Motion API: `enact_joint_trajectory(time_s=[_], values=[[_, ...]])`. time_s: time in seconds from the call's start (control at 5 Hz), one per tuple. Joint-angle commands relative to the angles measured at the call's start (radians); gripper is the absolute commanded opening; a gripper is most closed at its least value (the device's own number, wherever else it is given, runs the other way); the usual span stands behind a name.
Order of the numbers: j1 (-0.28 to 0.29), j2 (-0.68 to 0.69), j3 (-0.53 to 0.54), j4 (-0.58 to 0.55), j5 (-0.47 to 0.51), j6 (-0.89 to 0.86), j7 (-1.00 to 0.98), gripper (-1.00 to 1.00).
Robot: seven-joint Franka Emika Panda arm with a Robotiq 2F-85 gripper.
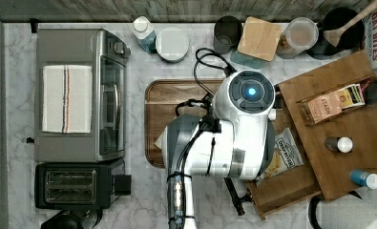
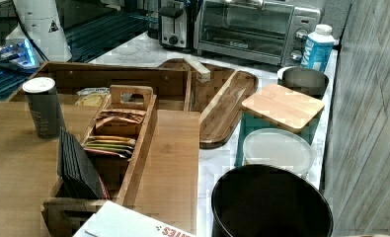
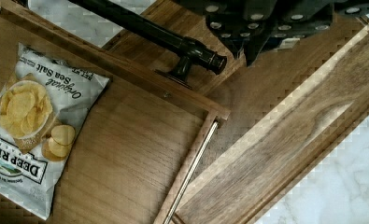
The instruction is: Close the drawer.
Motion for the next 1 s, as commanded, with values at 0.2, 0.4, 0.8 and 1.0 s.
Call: enact_joint_trajectory(time_s=[0.2, 0.4, 0.8, 1.0], values=[[-0.005, -0.04, 0.006, -0.005, -0.012, 0.031, -0.09, -1.0], [0.0, 0.0, 0.0, -0.007, 0.0, 0.0, 0.0, -1.0], [-0.001, 0.0, 0.001, -0.007, 0.0, 0.0, 0.0, -1.0], [0.0, 0.0, 0.0, -0.007, 0.0, 0.0, 0.0, -1.0]])
